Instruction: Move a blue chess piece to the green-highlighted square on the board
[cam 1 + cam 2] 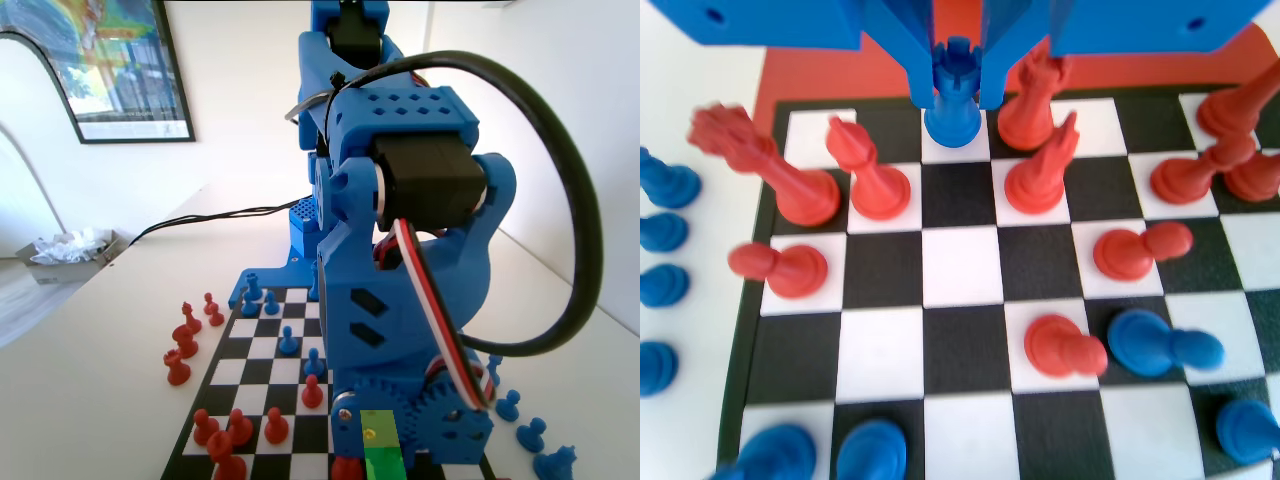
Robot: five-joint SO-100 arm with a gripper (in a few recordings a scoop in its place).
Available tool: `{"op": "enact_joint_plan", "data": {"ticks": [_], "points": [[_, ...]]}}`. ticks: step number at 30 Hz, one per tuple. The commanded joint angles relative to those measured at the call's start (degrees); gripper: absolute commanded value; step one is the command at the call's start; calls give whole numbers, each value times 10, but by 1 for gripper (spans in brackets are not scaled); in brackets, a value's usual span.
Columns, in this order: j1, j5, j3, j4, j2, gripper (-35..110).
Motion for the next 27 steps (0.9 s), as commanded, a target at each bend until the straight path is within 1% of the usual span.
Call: {"op": "enact_joint_plan", "data": {"ticks": [1,3,8,27], "points": [[-11,-4,-8,1,20,8],[-11,-4,-9,0,20,12],[-8,-1,-12,-5,20,14],[-12,29,-10,20,98,11]]}}
